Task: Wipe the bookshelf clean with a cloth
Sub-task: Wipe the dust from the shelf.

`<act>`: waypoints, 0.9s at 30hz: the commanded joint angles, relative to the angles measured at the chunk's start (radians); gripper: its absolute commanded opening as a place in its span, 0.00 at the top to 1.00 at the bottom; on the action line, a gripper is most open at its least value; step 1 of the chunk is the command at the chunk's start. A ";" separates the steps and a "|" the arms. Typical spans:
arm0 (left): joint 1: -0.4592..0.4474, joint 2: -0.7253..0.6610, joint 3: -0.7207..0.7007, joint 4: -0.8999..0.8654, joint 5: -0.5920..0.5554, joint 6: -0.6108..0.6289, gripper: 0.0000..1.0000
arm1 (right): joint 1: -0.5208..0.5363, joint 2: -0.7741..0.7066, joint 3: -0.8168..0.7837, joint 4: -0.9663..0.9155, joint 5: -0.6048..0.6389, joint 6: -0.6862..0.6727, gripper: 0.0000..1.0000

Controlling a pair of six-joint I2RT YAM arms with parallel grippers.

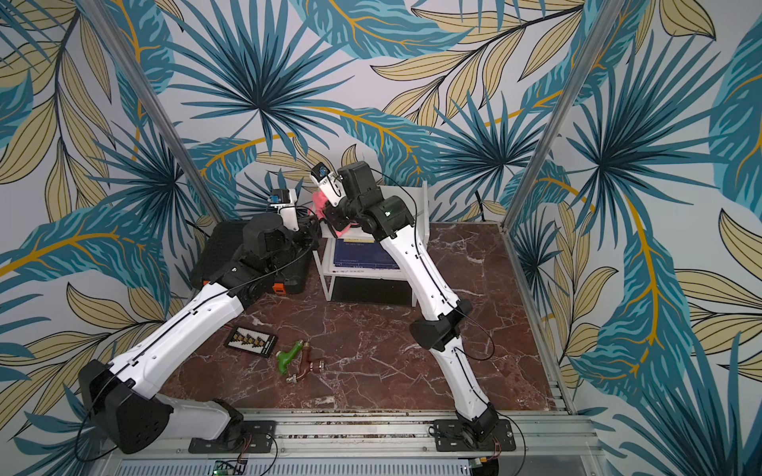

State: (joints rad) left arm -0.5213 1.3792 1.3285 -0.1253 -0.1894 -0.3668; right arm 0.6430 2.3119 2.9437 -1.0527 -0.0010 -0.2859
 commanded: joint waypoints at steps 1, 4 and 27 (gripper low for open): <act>-0.018 -0.023 -0.032 0.003 0.033 0.040 1.00 | 0.001 -0.032 -0.012 -0.254 -0.001 -0.080 1.00; -0.017 -0.028 -0.032 -0.010 0.020 0.052 1.00 | 0.002 -0.044 -0.012 -0.230 0.000 -0.089 1.00; 0.001 -0.017 -0.048 0.007 0.031 -0.089 1.00 | 0.033 -0.782 -1.553 0.901 -0.127 0.152 1.00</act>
State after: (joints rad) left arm -0.5217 1.3739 1.3128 -0.1032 -0.2115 -0.3782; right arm 0.6514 1.4441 1.4292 -0.1455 -0.0582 -0.3126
